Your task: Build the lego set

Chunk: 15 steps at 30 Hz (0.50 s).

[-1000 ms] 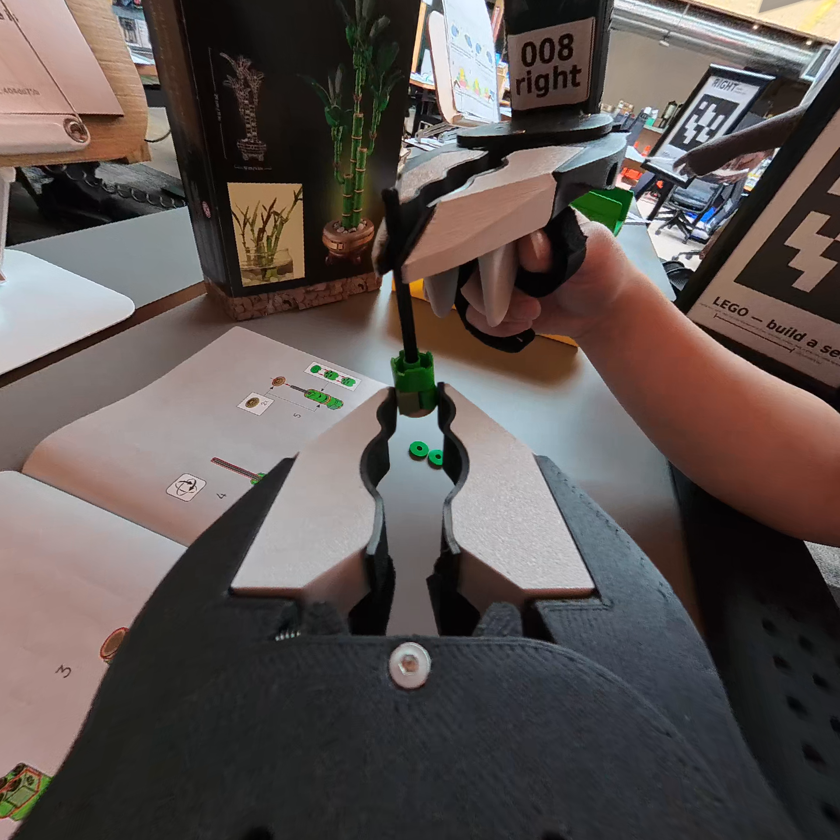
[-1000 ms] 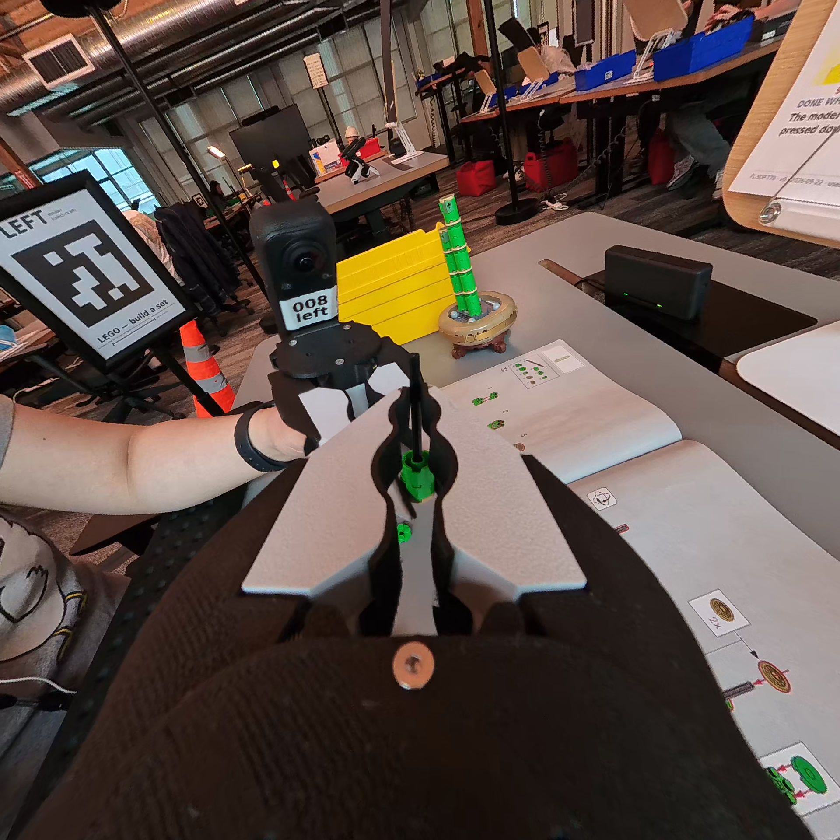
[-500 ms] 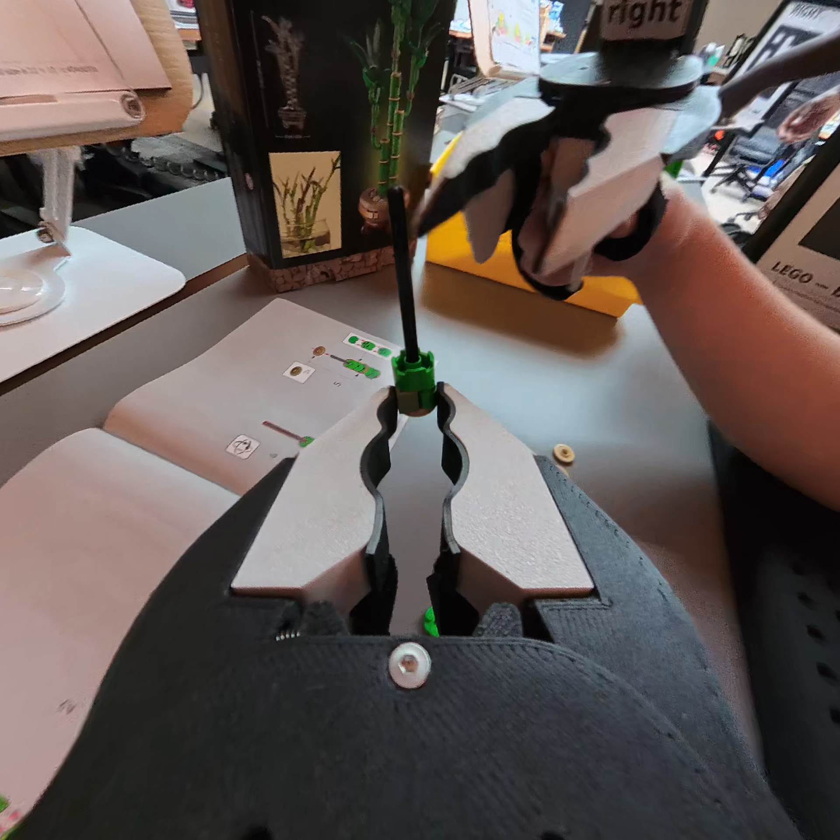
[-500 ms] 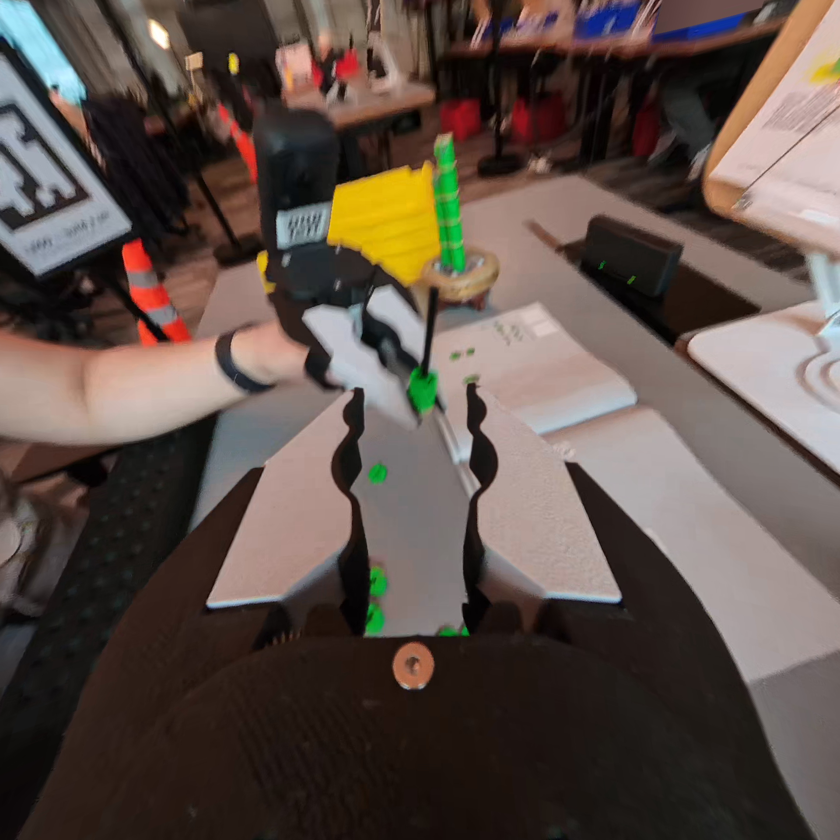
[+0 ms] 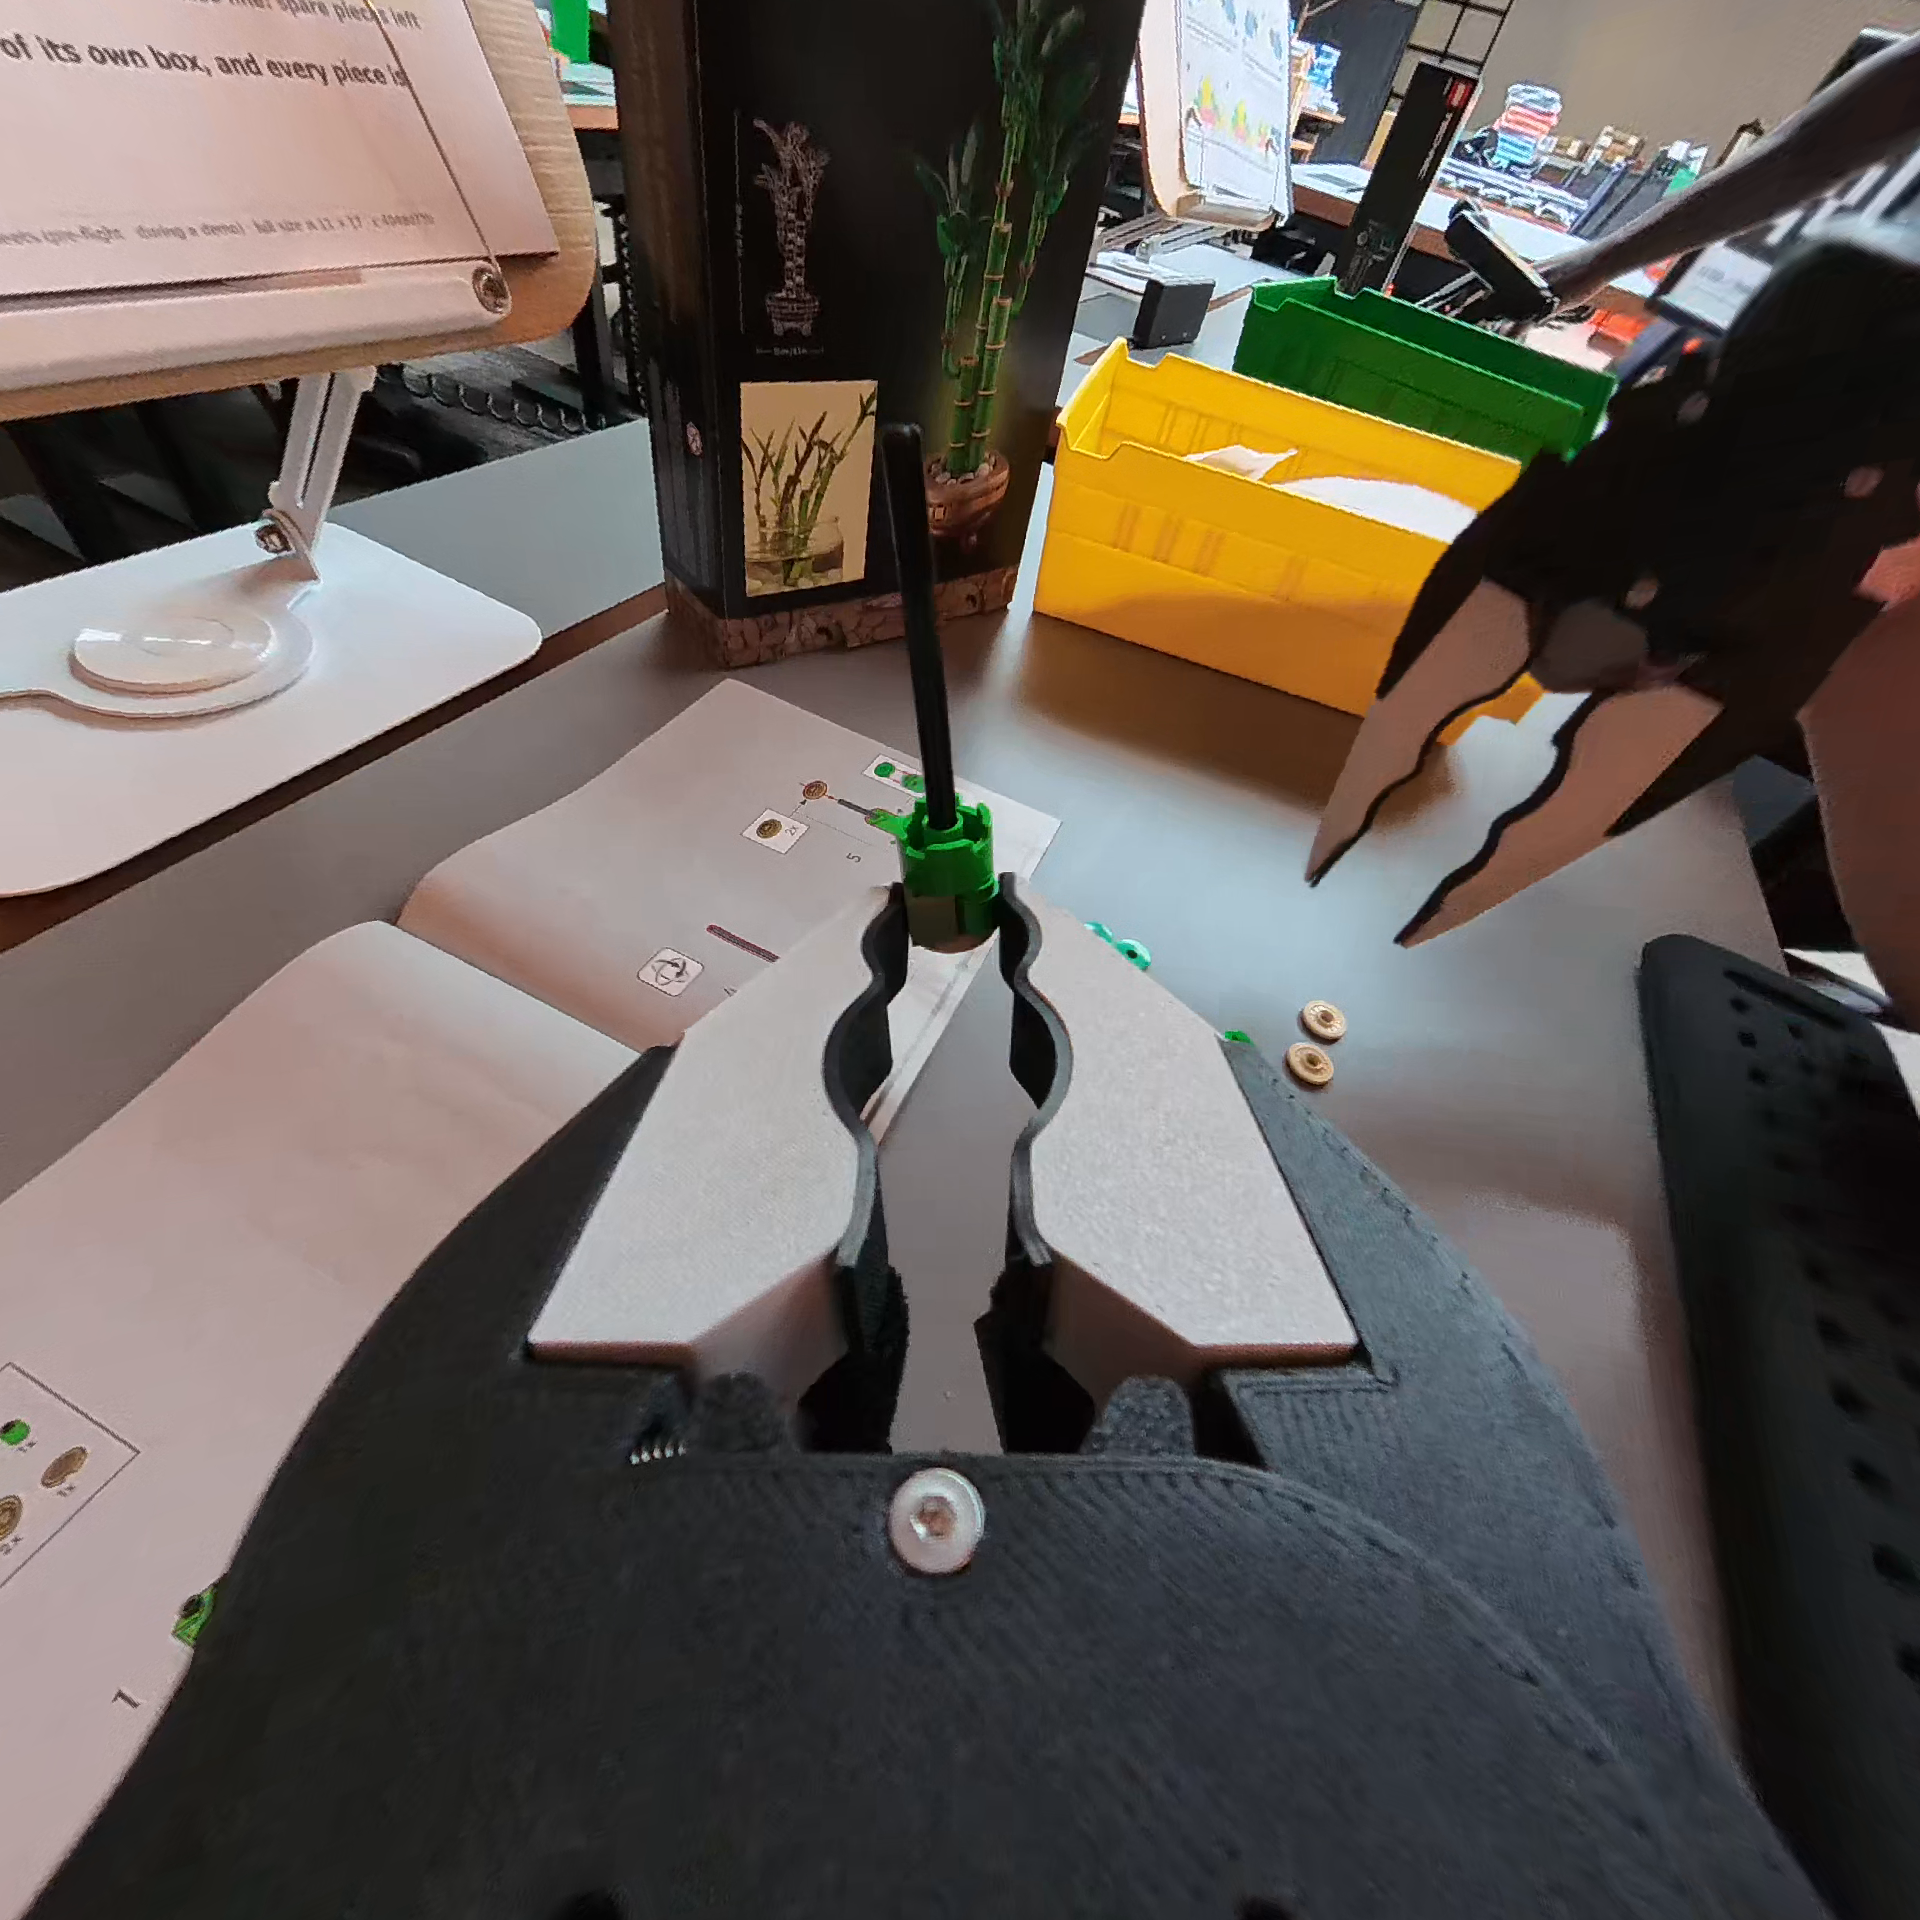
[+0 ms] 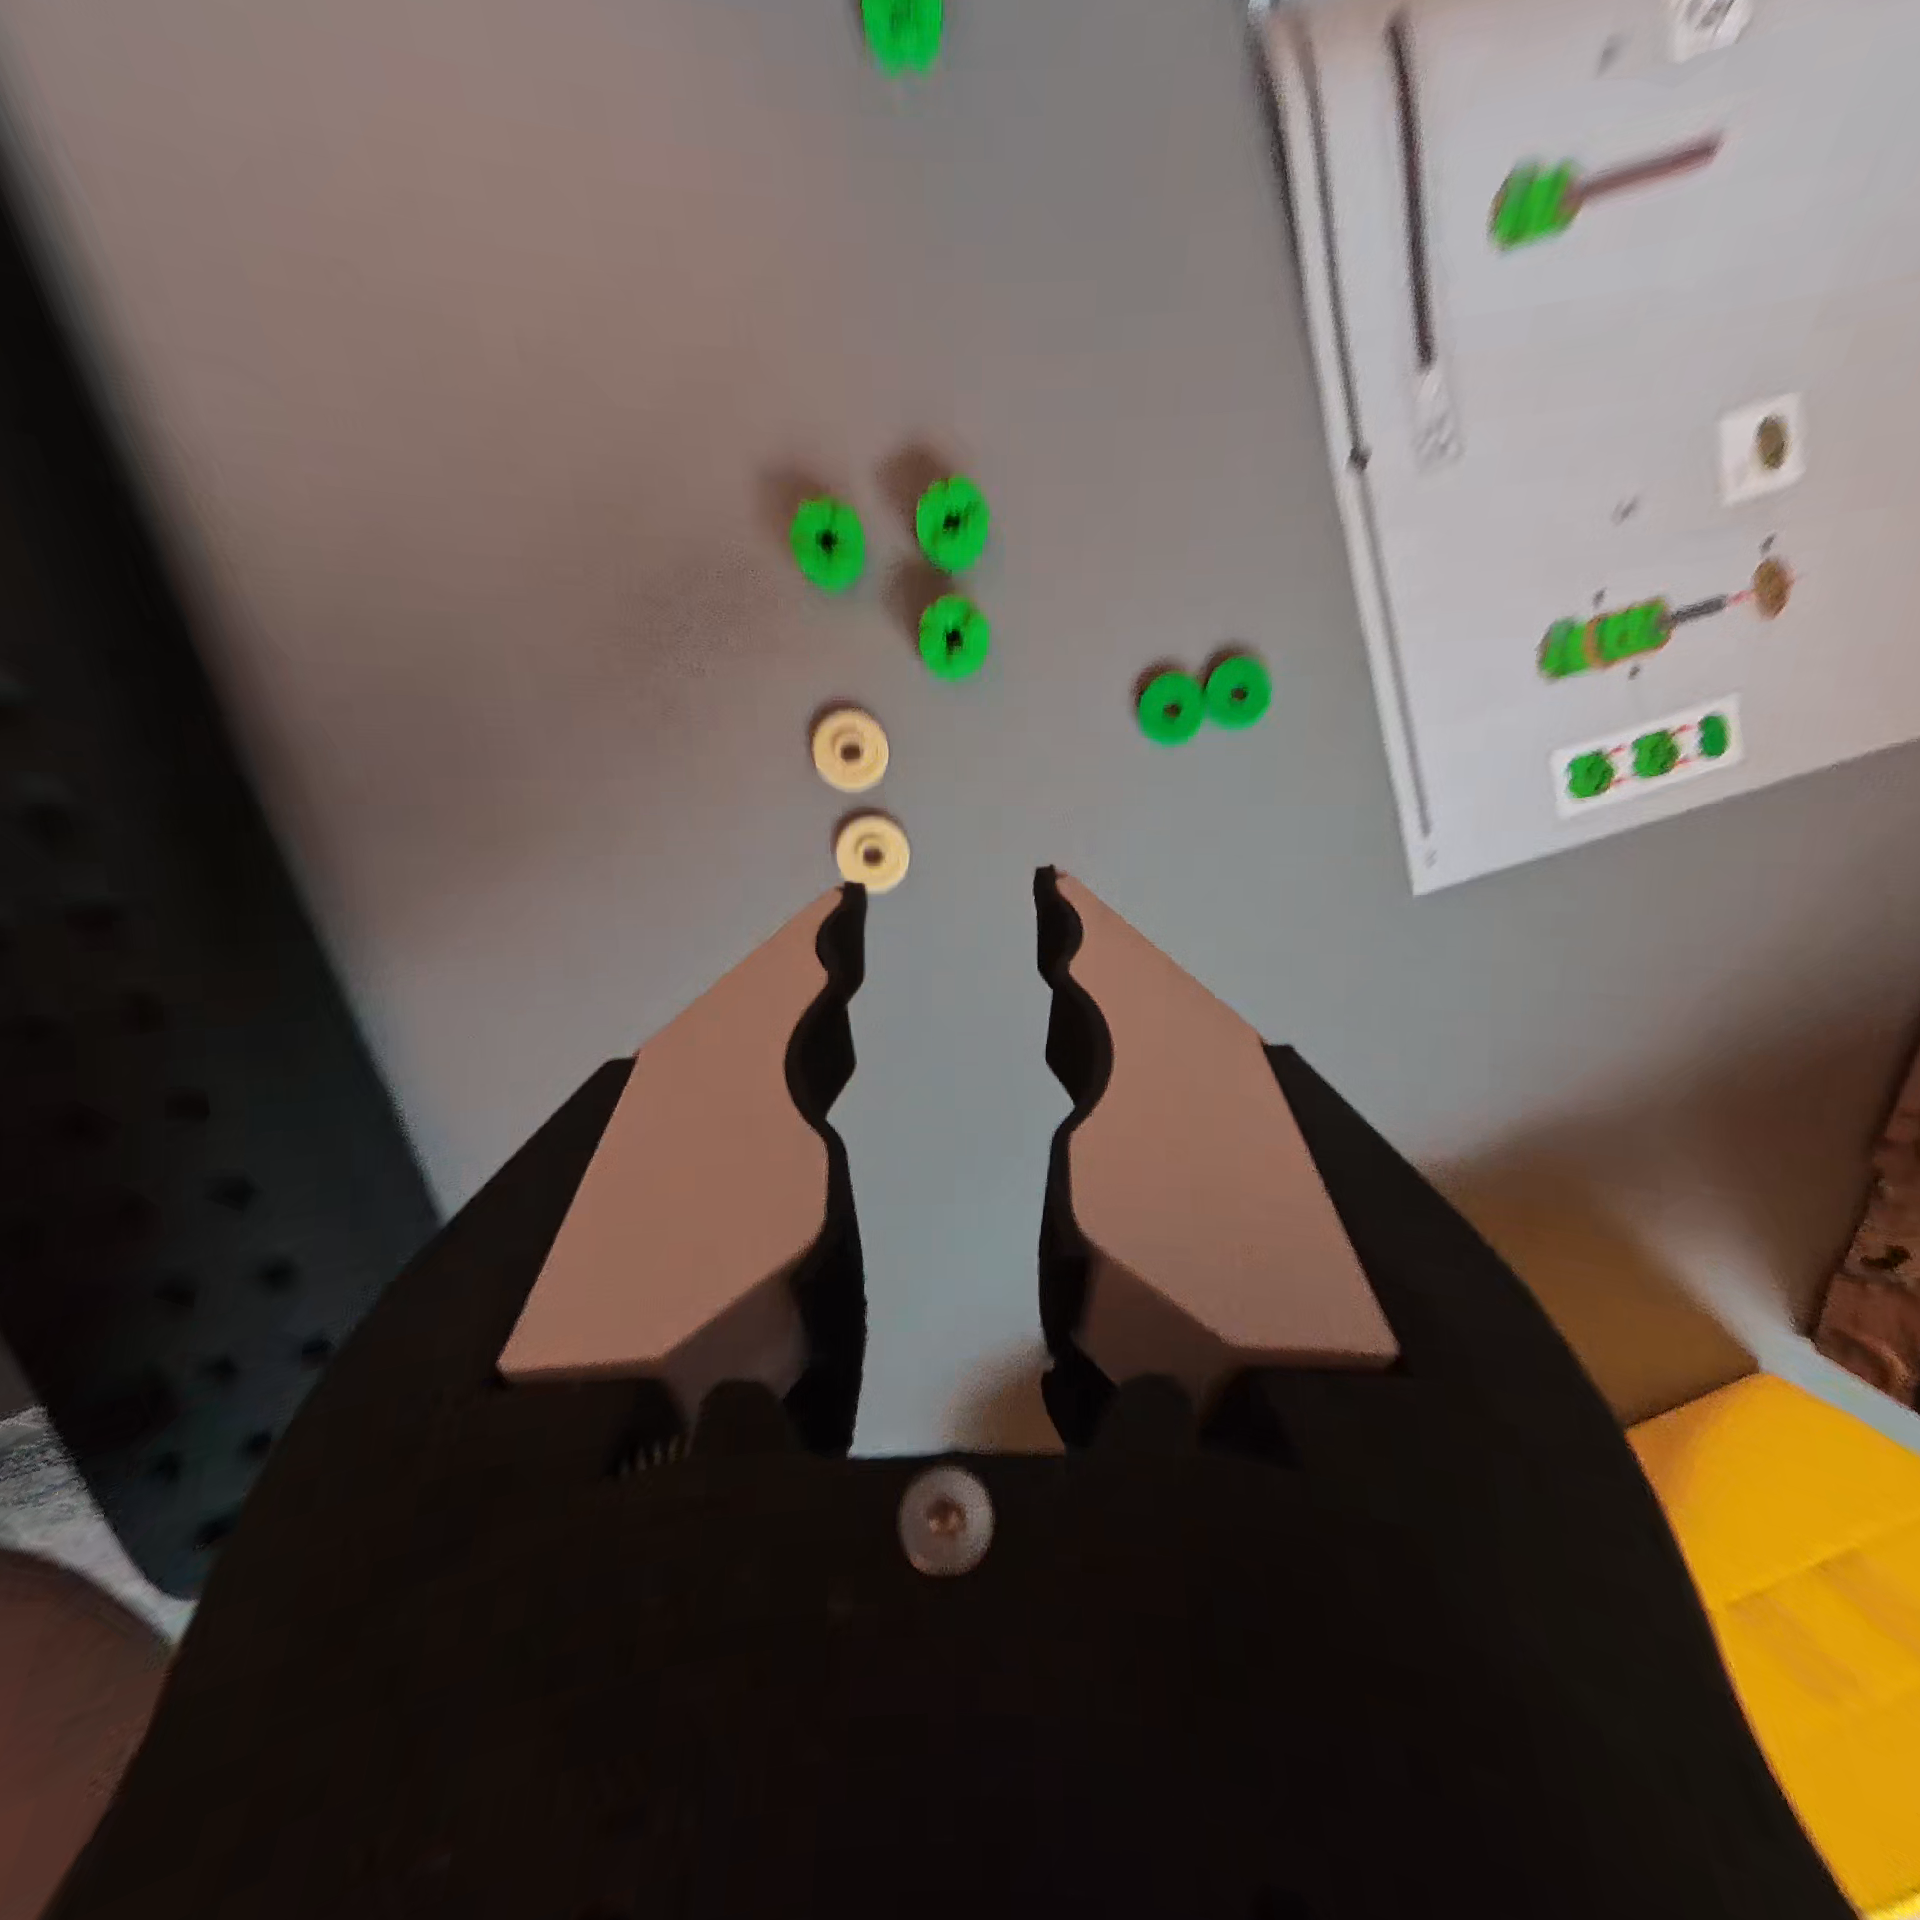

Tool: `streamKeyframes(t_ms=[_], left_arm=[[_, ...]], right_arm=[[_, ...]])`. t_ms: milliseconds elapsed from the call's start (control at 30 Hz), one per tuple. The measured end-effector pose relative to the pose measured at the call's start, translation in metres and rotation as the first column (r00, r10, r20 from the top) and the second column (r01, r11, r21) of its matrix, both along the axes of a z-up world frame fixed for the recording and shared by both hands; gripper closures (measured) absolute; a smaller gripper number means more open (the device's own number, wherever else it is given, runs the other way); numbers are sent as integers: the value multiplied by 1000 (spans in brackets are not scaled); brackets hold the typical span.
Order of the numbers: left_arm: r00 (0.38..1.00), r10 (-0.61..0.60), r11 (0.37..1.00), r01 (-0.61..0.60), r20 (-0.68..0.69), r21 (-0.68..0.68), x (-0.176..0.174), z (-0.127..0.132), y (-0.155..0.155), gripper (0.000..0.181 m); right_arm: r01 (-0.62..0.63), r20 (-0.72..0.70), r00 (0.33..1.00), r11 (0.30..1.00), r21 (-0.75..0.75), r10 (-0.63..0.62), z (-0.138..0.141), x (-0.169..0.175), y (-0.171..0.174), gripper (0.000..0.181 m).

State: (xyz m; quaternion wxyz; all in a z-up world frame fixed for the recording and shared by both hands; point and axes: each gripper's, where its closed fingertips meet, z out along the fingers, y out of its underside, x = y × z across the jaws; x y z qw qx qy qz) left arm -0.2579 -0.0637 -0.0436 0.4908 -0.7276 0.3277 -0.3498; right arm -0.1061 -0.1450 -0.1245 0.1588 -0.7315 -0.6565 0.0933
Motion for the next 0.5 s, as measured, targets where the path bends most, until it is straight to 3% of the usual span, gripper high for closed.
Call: streamKeyframes(t_ms=[233,500], left_arm=[[1000,-29,999,29,10,-16,3,0,-3,166],[999,-32,999,32,24,-18,1,4,-4,166]], right_arm=[[50,-30,998,998,-25,-50,-35,1,-15,146],[146,-109,982,987,-70,-153,-43,0,-16,149]])
